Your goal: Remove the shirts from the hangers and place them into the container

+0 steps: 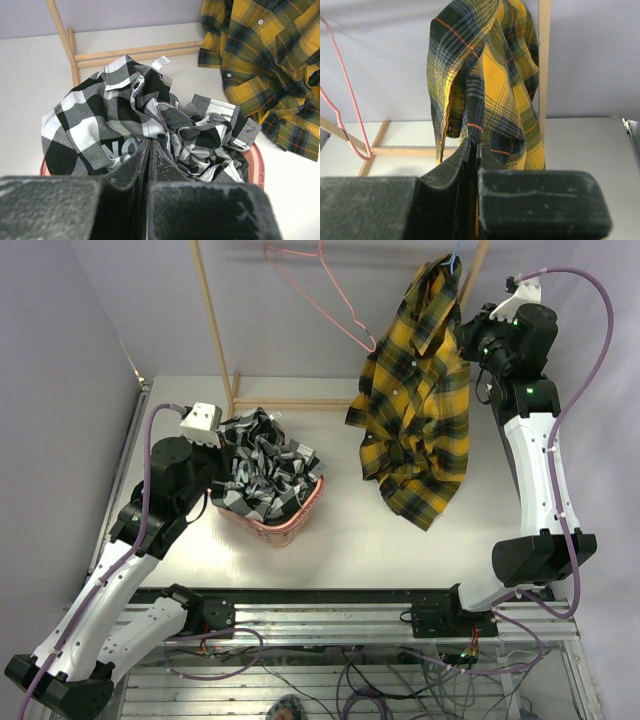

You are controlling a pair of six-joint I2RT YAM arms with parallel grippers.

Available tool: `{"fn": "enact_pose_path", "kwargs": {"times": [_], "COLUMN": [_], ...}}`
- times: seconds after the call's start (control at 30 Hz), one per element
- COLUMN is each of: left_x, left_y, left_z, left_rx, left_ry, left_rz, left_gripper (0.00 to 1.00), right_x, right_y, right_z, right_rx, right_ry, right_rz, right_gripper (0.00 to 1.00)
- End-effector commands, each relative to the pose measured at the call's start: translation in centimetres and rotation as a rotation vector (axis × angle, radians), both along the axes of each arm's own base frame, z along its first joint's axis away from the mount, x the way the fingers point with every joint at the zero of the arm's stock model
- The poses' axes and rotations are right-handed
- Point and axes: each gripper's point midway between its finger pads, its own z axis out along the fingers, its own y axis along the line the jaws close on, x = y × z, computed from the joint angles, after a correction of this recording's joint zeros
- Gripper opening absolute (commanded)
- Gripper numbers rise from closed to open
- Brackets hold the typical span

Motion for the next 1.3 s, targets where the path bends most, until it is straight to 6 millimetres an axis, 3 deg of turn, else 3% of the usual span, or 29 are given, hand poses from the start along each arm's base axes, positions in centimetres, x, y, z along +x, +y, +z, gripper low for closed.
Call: {"fn": "enact_pose_path", "kwargs": {"times": [0.0,0.43,0.57,0.7,0.87,1.03,1.27], "left_x": [0.0,0.2,0.2,0.0,-0.2,-0.4,-0.1], "left_y": [-0.5,-0.6,-0.7,-0.6,-0.5,-0.9,-0.5], "left_z": [0.7,0.3,0.3,0.7,1.3,1.5,1.2], "left_rx": [-0.019,-0.016,-0.017,-0.021,-0.028,-0.033,-0.027], "left_ry": [-0.017,-0.005,-0.005,-0.017,-0.038,-0.044,-0.023], "left_rz": [-0.024,-0.025,-0.028,-0.030,-0.035,-0.060,-0.028], "left_gripper": [0.08,0.08,0.09,0.15,0.24,0.30,0.33], "right_x": [0.0,-1.1,-2.2,-3.7,-6.8,-10.0,-14.9], "right_y": [-0.4,-0.3,-0.2,-0.3,-1.1,-1.1,0.9], "right_z": [4.5,11.1,13.4,14.4,13.8,11.6,4.8], "right_rx": [-0.011,0.029,0.046,0.042,0.033,0.039,0.136], "right_ry": [-0.152,-0.354,-0.407,-0.414,-0.408,-0.347,-0.241], "right_rz": [-0.019,-0.015,-0.007,-0.010,-0.049,-0.042,0.063], "right_gripper": [0.00,0.00,0.00,0.00,0.00,0.00,0.00]}}
